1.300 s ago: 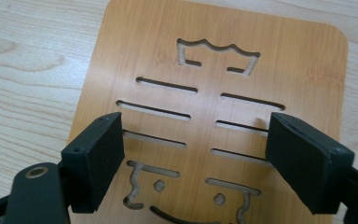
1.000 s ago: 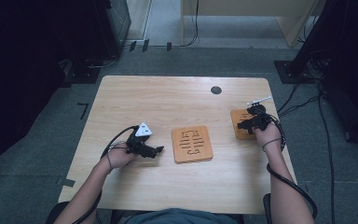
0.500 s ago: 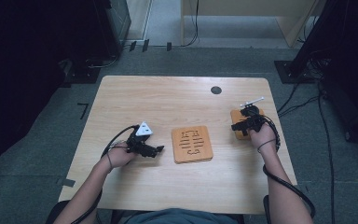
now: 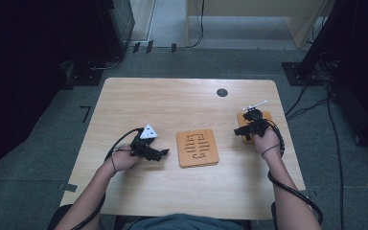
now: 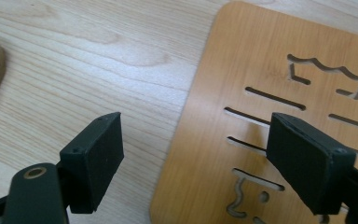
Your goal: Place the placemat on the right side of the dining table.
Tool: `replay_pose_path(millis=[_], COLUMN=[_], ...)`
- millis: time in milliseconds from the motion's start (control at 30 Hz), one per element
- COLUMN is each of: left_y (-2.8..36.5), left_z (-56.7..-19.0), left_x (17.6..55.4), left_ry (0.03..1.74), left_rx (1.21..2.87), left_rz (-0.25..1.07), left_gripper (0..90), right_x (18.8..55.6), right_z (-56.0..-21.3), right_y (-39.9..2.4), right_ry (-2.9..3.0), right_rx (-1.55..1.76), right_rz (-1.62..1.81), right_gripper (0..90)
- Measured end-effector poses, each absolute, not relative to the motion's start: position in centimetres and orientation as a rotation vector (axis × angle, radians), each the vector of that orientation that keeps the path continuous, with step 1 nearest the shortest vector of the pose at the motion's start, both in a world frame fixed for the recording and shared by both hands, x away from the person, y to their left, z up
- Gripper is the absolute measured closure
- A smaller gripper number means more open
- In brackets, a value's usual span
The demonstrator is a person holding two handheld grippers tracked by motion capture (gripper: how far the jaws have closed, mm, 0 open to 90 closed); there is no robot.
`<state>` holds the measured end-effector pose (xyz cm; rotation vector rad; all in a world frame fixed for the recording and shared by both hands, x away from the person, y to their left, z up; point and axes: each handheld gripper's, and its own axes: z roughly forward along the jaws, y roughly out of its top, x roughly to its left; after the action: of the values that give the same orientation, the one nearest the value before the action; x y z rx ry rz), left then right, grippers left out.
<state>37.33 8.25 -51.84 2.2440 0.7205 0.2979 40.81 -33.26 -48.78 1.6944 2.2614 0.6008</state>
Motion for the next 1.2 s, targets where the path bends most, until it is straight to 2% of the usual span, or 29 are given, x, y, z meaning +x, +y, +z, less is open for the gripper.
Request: replay_pose_path(millis=[1200], left_y=[8.1], left_z=[-51.8], left_x=[37.5], left_ry=[0.722], left_rx=[2.245], left_rz=[0.297], left_gripper=[10.3], right_x=[39.8], right_z=[-48.6], right_y=[-28.0], right_ry=[2.385], right_rx=[1.569], right_rz=[0.678], right_gripper=[18.9])
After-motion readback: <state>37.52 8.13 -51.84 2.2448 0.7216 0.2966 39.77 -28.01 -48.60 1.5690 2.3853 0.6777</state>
